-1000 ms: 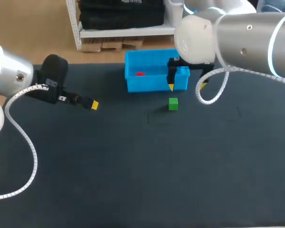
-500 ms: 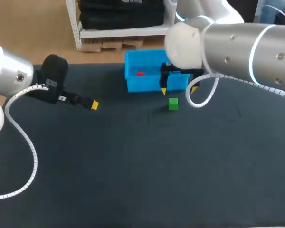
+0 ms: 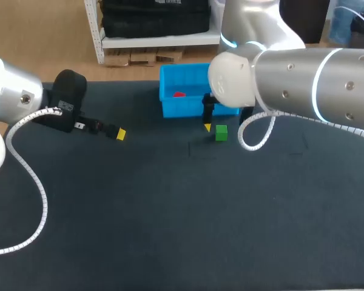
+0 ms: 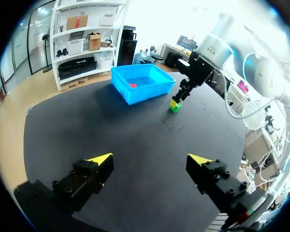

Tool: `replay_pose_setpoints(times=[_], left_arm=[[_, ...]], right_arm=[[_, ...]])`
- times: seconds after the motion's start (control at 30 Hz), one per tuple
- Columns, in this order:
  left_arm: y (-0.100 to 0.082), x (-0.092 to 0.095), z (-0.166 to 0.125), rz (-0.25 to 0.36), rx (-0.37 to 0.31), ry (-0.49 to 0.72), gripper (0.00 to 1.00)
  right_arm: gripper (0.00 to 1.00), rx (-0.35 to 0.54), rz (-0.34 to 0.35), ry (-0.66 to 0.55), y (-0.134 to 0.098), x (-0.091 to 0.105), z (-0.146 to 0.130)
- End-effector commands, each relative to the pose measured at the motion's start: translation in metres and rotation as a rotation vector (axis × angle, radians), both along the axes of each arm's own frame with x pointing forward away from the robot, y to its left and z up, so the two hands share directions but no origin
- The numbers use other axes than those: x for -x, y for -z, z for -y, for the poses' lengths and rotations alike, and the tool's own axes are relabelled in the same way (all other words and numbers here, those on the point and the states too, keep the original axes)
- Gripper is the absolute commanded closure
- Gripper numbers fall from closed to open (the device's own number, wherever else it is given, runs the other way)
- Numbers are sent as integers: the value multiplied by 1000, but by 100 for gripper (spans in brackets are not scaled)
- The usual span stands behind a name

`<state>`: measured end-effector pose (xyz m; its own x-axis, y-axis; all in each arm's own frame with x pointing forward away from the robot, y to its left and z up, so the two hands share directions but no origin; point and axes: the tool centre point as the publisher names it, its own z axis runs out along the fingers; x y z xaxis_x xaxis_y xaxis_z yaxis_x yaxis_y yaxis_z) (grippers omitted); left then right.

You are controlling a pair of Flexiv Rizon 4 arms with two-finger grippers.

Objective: Use the left arm to pick the red cube and place it into the blue plastic box first, then use the right arm to grasp the green cube and put it into the same blue plastic box after the first action is fully finished.

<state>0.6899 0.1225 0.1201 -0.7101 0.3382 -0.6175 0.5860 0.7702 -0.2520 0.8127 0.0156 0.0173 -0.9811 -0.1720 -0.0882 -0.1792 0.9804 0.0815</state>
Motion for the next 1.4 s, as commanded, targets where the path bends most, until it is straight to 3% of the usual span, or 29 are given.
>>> replay_pose_setpoints(times=[0.03,0.43,0.47,0.5,0.53,1.1,1.4], left_arm=[[1,0,-1,5,8,4,0],[1,0,-1,5,8,4,0],[1,0,-1,5,8,4,0],[1,0,-1,5,8,4,0],[1,0,-1,5,8,4,0],[1,0,-1,5,8,4,0],[1,0,-1,5,8,4,0]], right_arm=[[0,7,-1,-1,7,-1,-4],[0,22,-19,-2,14,2,-5],[25,23,-19,0,14,2,-4],[80,23,-19,1,14,2,-4],[100,24,-19,2,14,3,-3],[100,14,-11,-8,10,7,-3],[100,38,75,-19,-42,7,-3]])
